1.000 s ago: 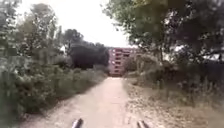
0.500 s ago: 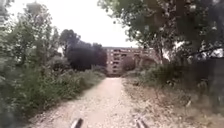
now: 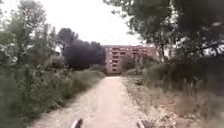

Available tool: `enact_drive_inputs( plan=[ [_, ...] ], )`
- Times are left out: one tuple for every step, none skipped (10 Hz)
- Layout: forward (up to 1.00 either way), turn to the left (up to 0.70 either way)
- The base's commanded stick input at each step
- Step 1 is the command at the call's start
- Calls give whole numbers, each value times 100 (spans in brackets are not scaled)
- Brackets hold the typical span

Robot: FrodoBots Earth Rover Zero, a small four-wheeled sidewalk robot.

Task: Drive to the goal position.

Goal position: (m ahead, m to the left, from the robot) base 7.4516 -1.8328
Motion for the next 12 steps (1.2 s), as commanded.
enact_drive_inputs(
  plan=[
    [85,-12],
    [85,0],
    [85,0],
    [85,-34],
    [85,-27],
    [85,0],
    [85,-8],
    [85,-28],
    [85,-34],
    [85,-11],
    [85,0],
    [85,-9]
  ],
)
